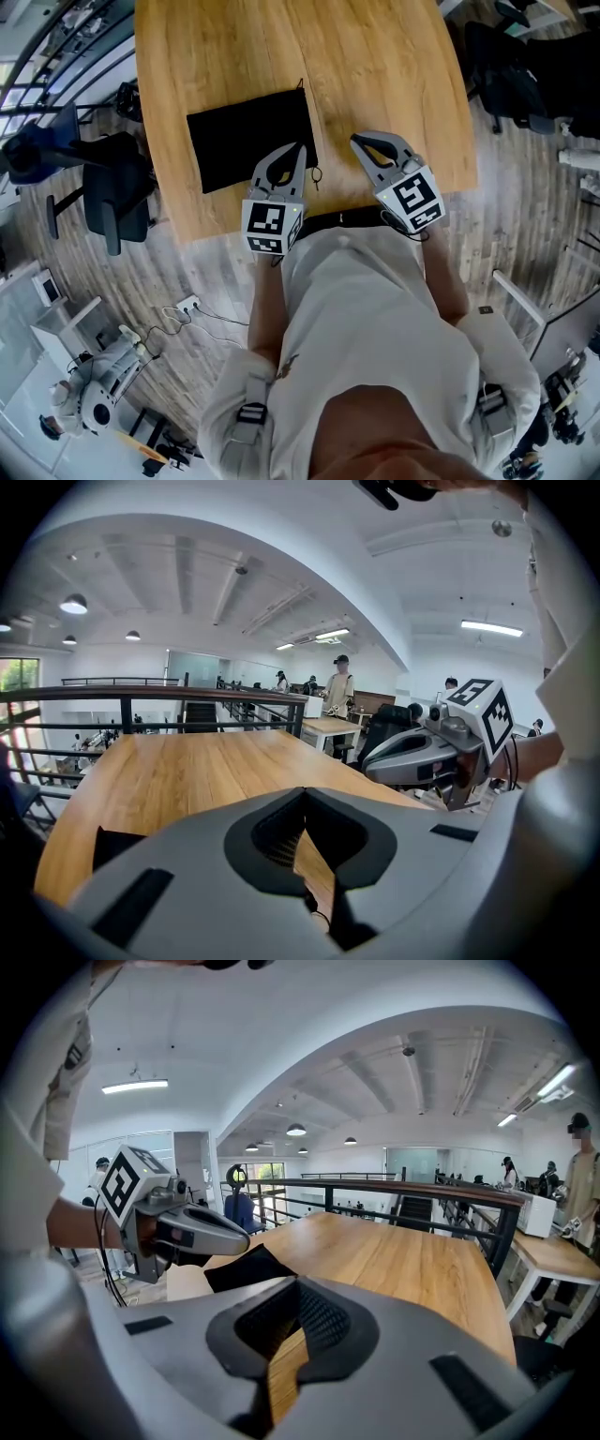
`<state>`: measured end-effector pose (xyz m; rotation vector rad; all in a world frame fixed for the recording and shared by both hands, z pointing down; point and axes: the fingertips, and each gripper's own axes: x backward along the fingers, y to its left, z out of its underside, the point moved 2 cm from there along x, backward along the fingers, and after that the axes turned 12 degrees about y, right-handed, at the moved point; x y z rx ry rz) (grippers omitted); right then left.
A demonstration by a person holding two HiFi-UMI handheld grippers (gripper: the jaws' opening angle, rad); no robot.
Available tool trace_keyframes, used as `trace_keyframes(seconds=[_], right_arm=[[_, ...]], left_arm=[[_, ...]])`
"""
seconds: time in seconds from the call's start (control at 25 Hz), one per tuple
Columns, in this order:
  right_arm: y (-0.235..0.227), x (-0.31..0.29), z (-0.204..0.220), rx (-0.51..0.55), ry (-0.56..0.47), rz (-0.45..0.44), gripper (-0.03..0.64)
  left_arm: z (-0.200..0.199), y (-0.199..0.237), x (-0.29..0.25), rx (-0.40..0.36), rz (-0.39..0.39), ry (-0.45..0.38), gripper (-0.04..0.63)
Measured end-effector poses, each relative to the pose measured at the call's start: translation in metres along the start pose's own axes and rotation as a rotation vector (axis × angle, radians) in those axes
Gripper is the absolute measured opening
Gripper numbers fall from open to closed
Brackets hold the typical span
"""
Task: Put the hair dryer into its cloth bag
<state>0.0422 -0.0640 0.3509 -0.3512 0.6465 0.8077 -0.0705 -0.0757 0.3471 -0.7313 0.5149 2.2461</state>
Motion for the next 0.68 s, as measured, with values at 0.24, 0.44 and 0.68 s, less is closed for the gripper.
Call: trace_keyframes(seconds=[0.24, 0.44, 0.68], right_arm=[[0.0003, -0.002, -0.0049, 0.013, 0.002, -0.001, 0.02], [0.0006, -0.002, -0.0049, 0.019, 0.01, -0.003, 0.02], [0.0005, -0.0052, -0.0052, 0.015, 0.016, 0.001, 0.02]], left_arm=[[-0.0013, 0.0018, 0.0016, -0.004, 0.003, -0.001, 0.02], [-0.0049, 0.0015, 0.0022, -0.01, 0.006, -0.008, 0.02], [-0.005, 0.0057, 0.002, -0.01, 0.01, -0.008, 0.02]])
